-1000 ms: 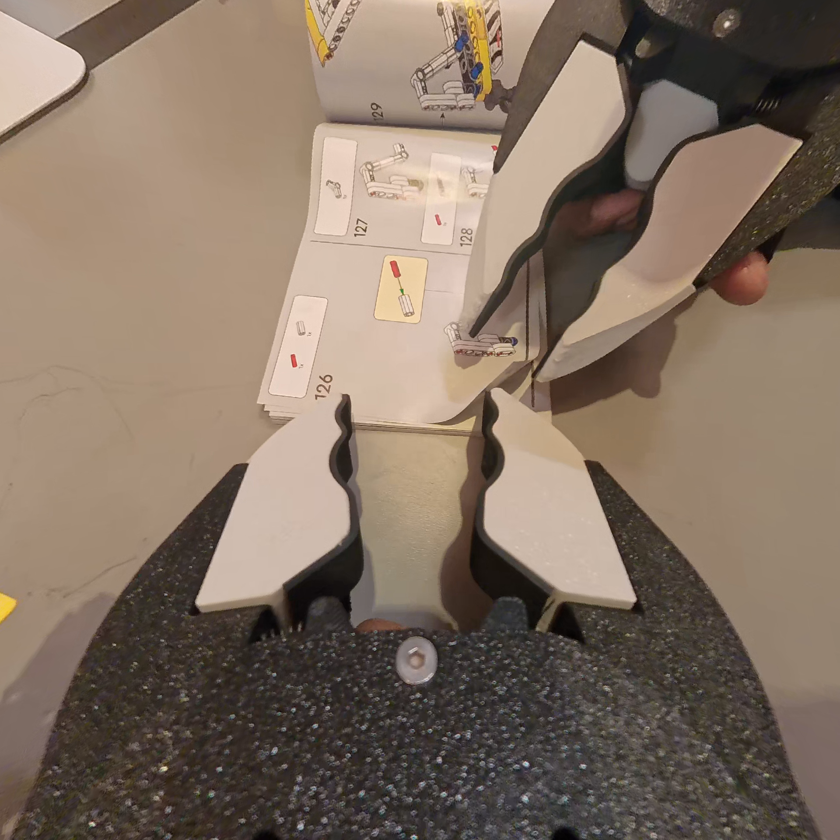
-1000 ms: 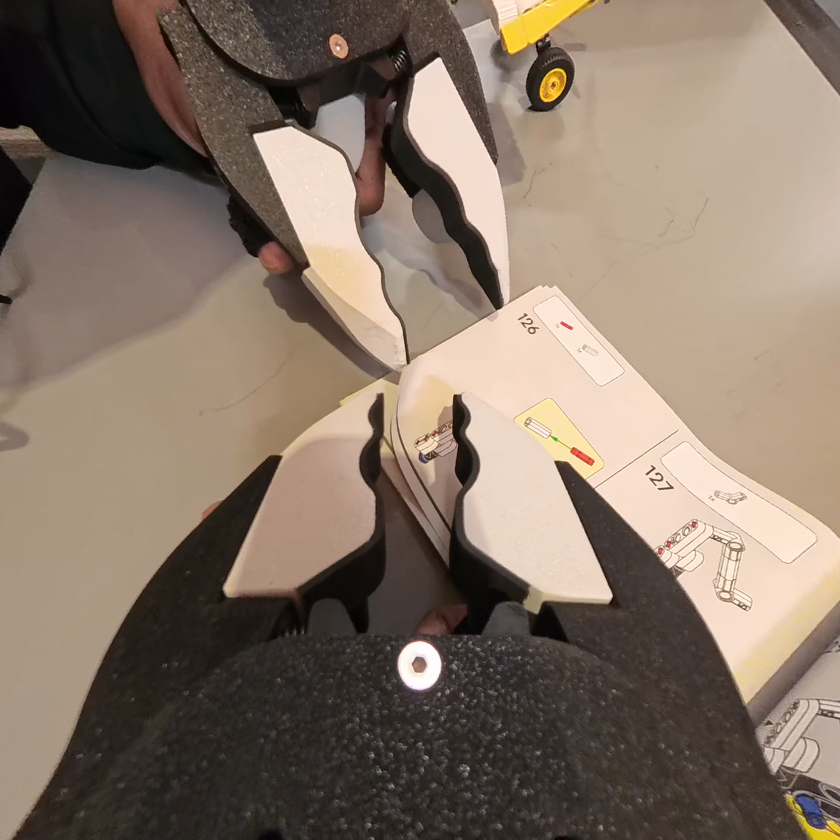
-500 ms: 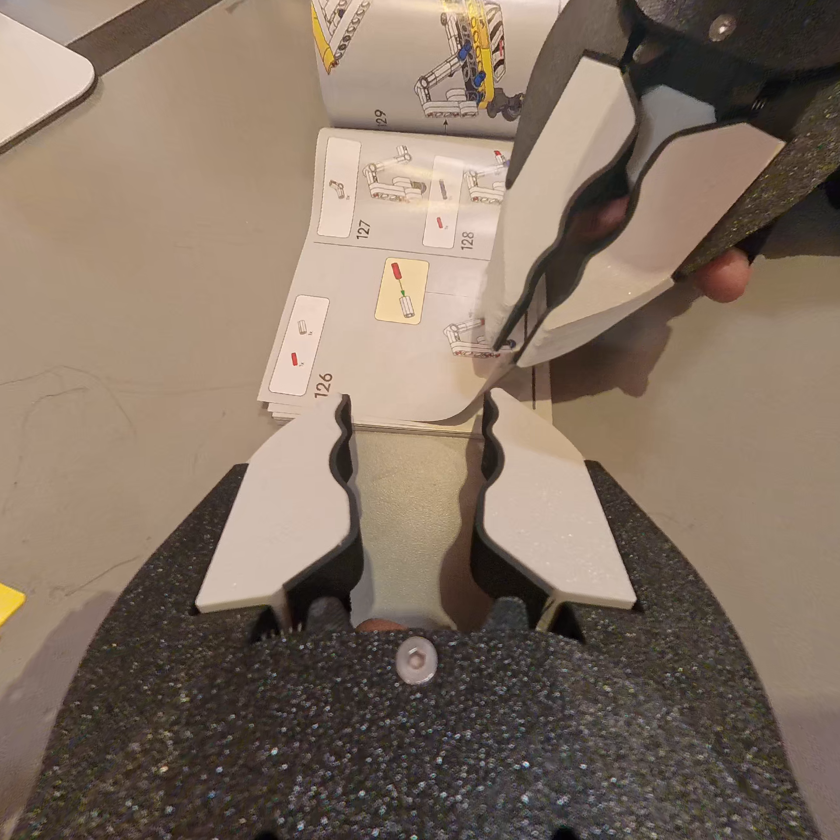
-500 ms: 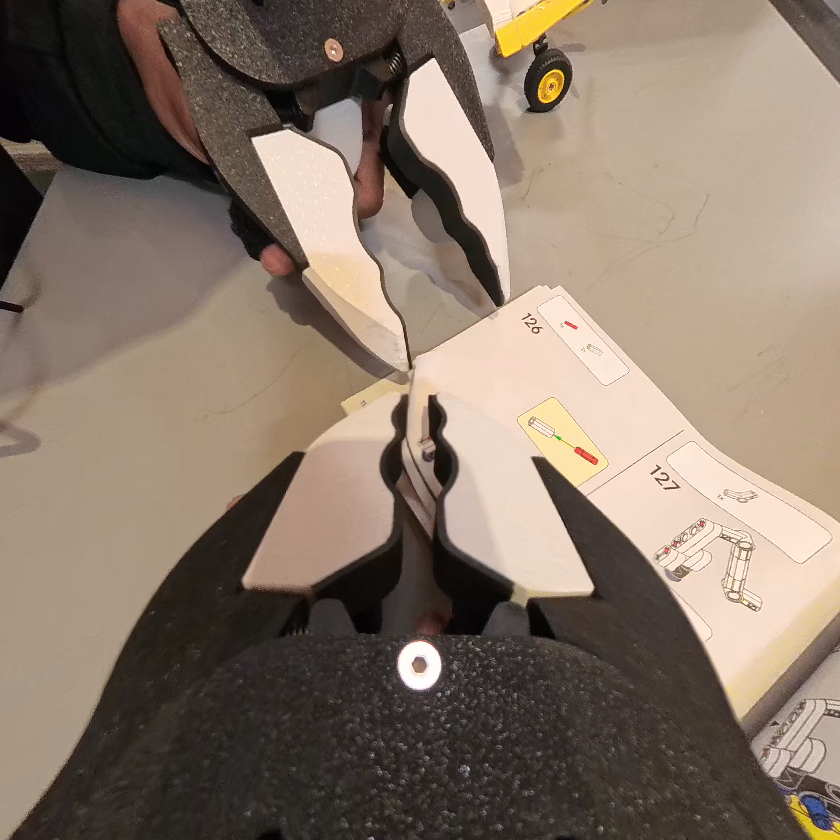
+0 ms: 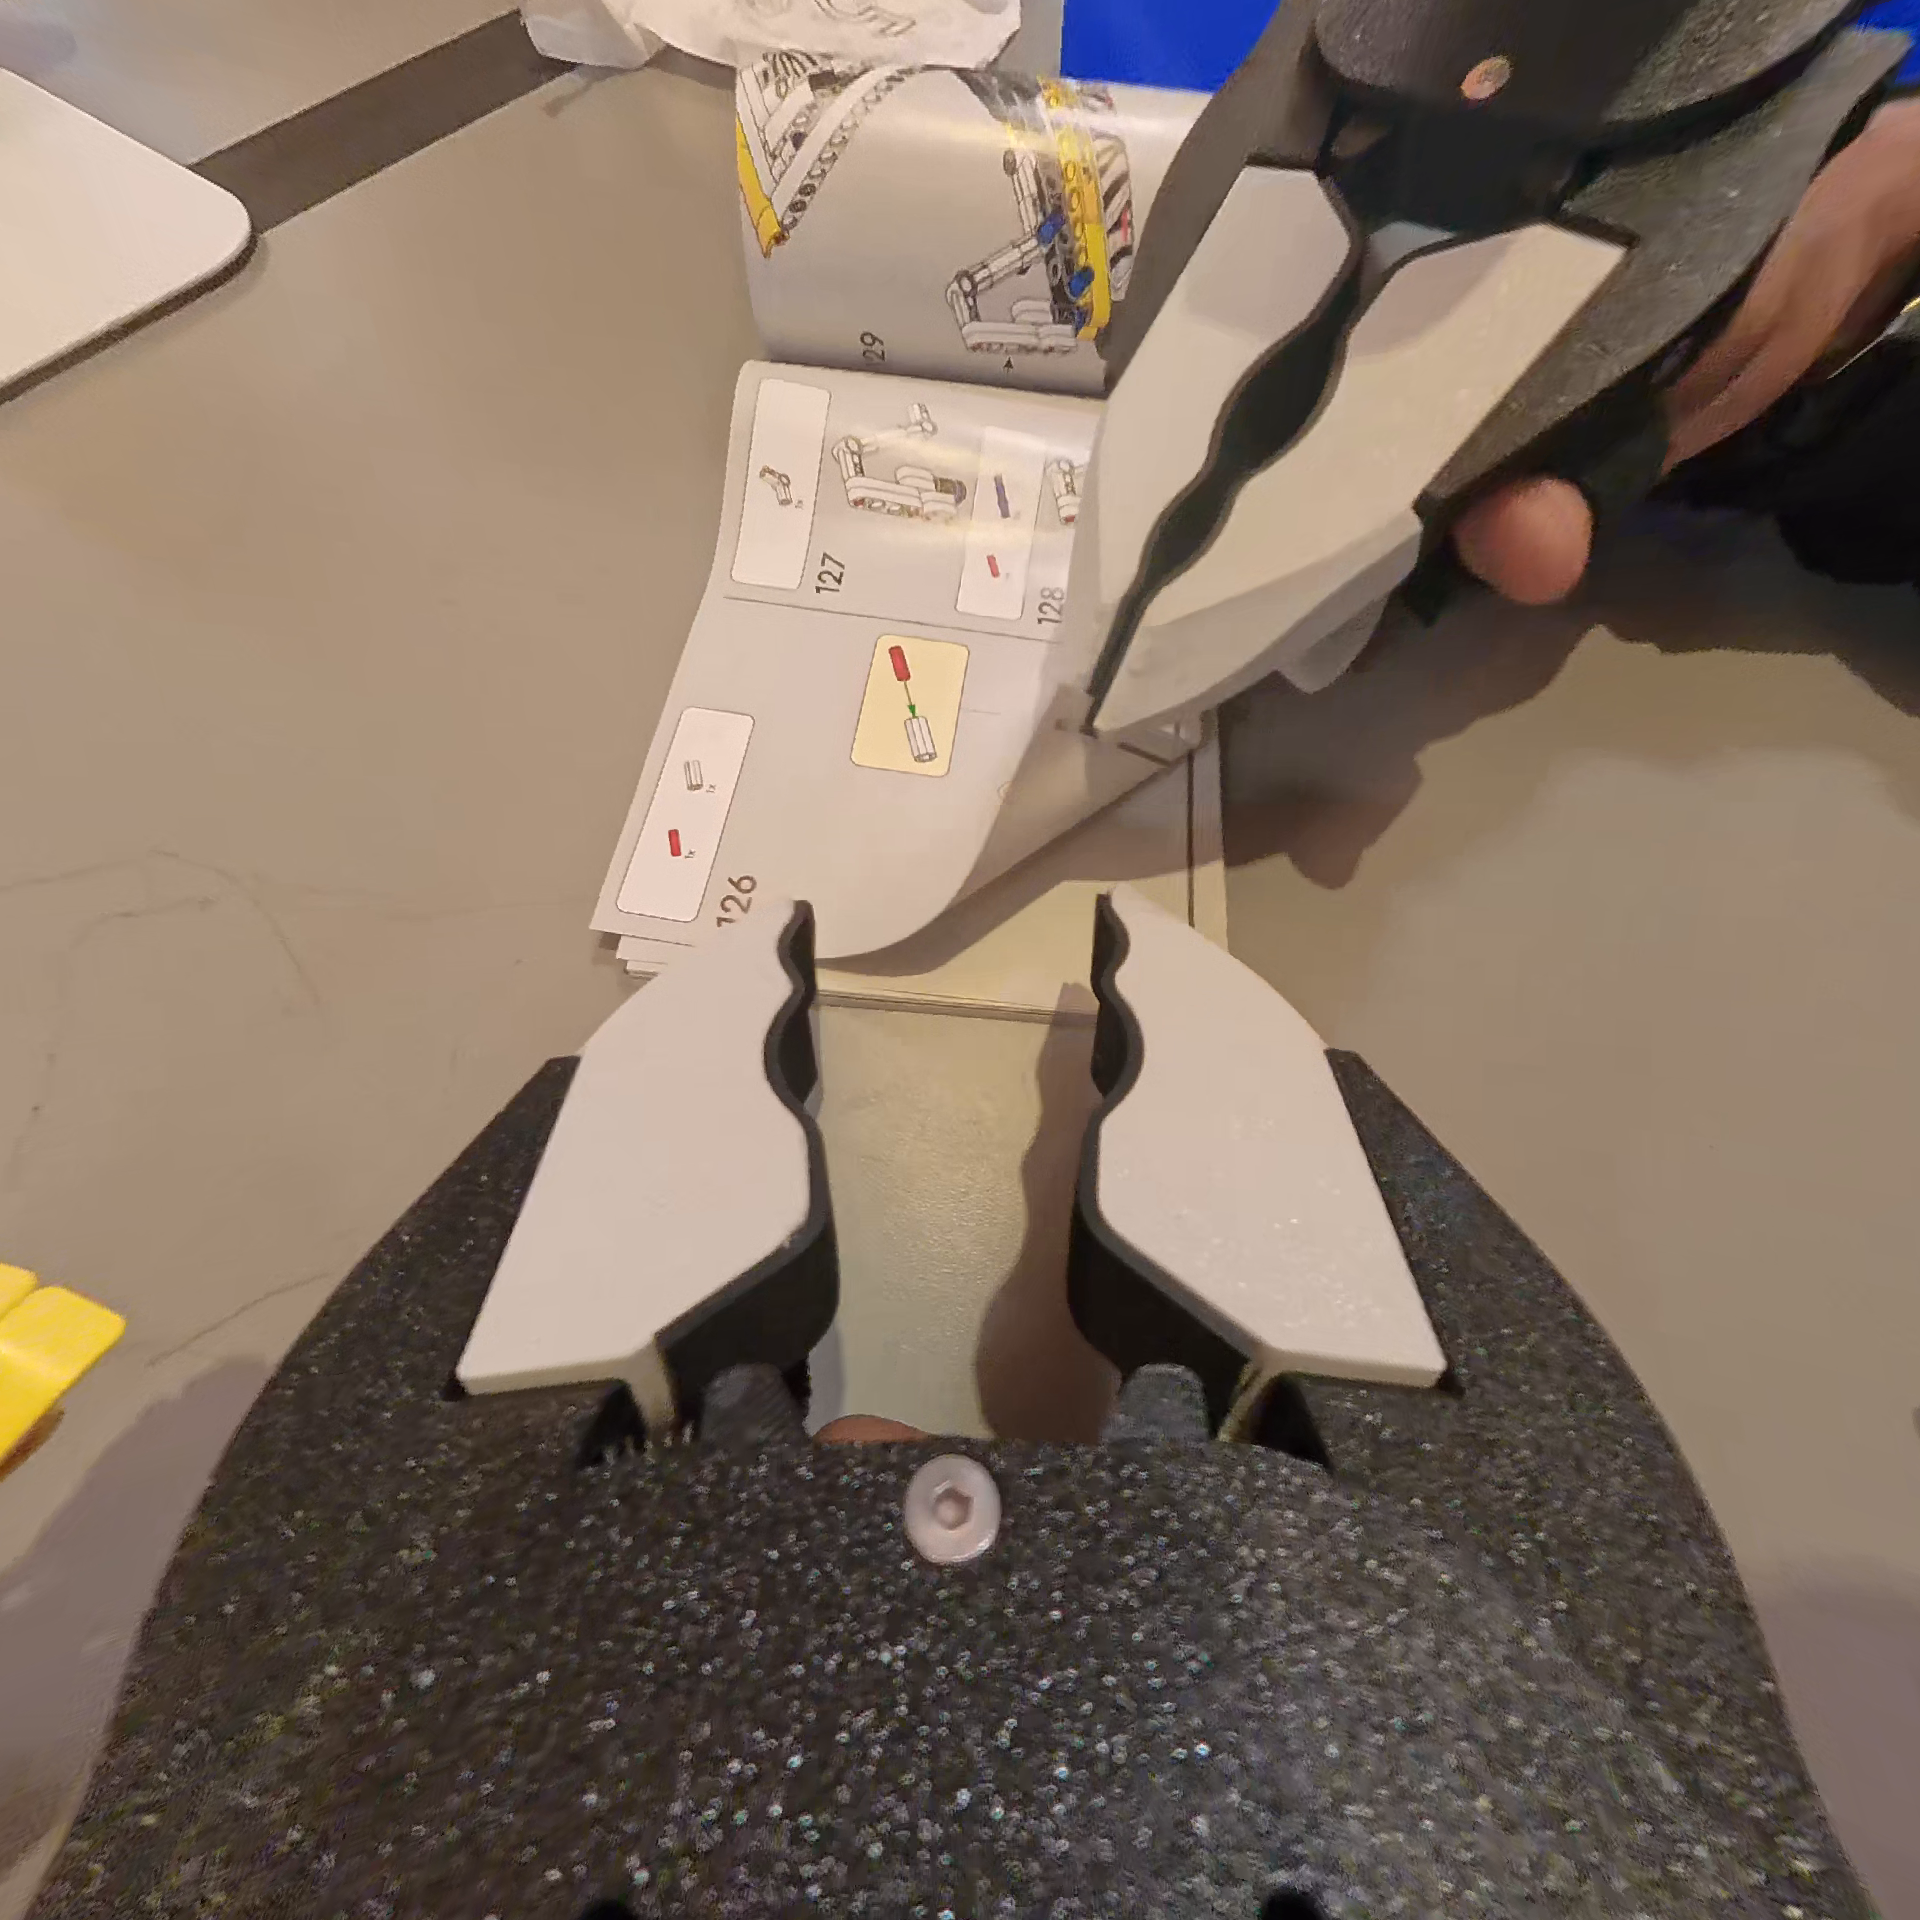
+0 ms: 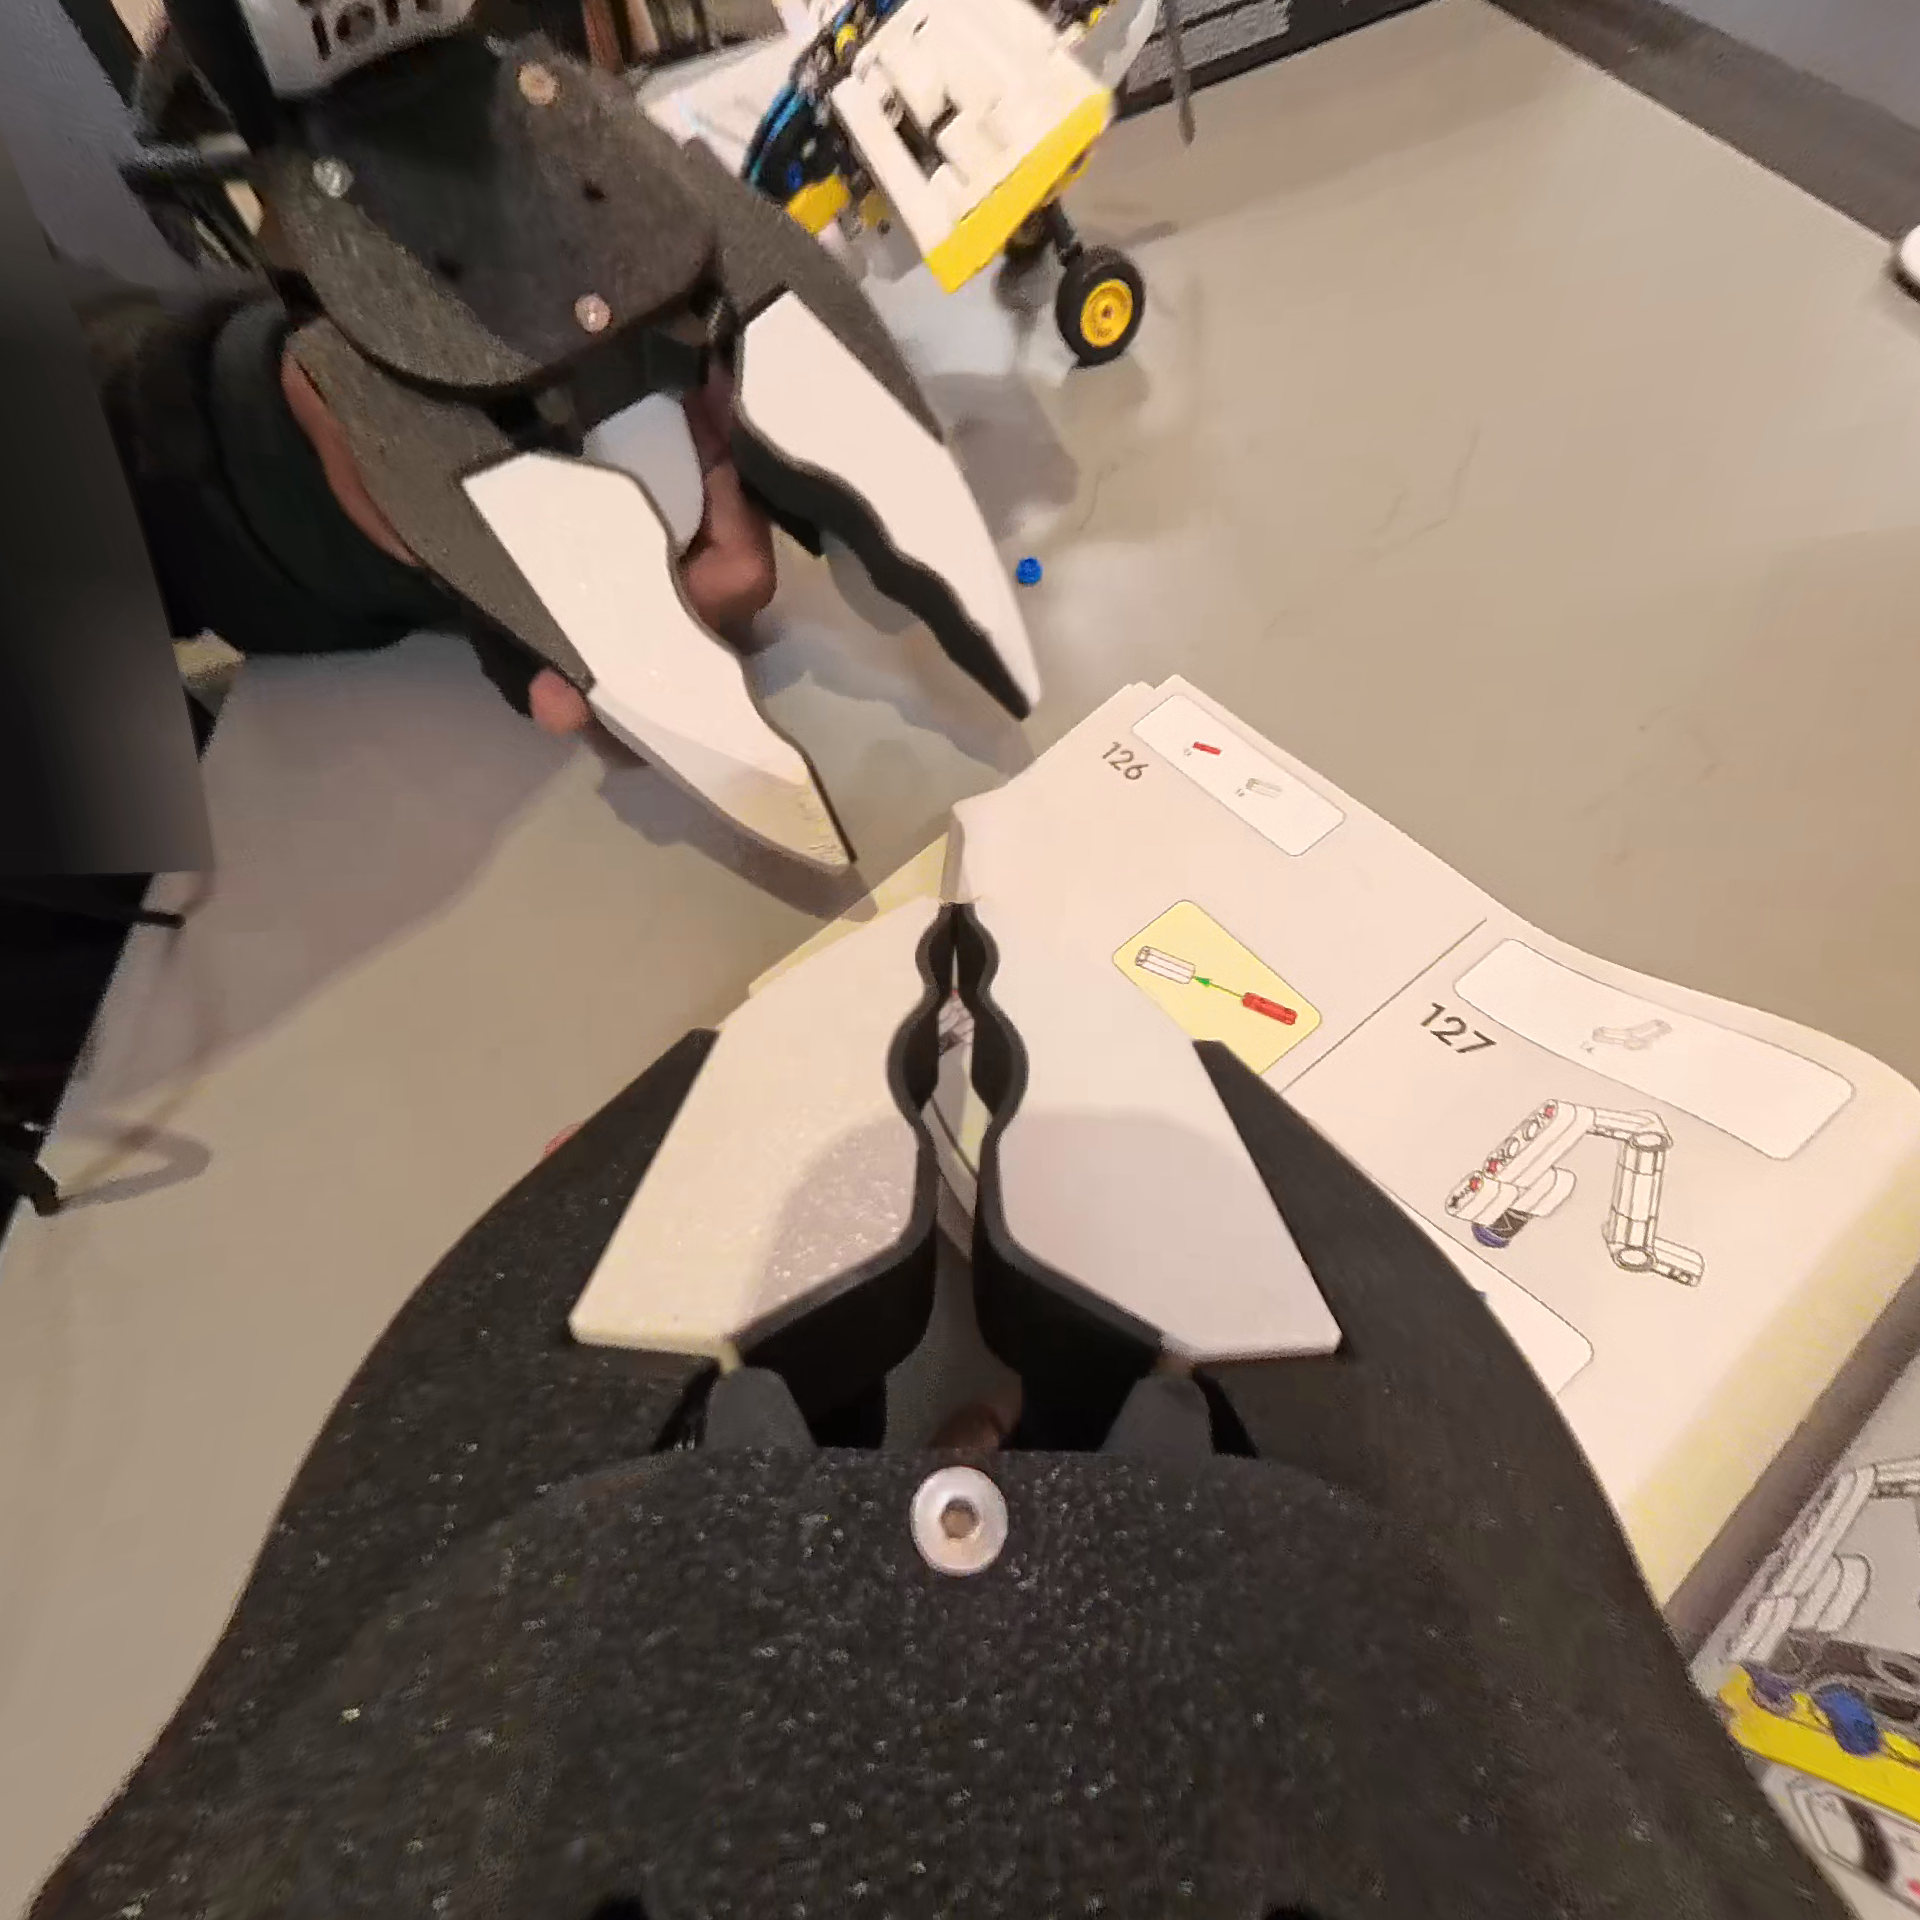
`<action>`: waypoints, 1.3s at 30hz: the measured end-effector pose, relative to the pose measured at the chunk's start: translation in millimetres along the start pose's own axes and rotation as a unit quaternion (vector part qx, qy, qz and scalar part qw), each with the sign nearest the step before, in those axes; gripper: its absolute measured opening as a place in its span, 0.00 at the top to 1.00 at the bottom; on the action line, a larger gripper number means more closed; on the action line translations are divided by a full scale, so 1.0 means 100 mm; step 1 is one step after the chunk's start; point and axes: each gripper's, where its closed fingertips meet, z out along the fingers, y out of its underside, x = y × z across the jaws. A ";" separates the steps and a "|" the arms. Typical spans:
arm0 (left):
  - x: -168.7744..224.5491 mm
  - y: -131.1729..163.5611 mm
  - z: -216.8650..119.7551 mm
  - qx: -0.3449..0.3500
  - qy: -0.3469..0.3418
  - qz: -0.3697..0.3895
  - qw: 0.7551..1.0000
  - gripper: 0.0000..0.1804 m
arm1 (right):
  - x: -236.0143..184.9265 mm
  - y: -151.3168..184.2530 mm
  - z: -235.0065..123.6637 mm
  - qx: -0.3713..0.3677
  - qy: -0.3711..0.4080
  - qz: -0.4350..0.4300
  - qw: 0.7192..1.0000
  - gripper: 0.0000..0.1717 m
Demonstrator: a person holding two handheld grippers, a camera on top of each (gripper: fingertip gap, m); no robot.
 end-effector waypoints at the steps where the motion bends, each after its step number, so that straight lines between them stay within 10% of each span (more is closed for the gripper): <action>1: 0.01 0.00 0.00 0.002 0.007 -0.008 1.000 0.72 | 0.02 -0.02 -0.02 0.009 0.001 0.011 1.000 1.00; 39: 0.16 0.16 0.12 -0.053 0.036 -0.002 0.998 0.83 | -0.27 0.31 0.02 -0.086 0.046 -0.203 0.974 0.84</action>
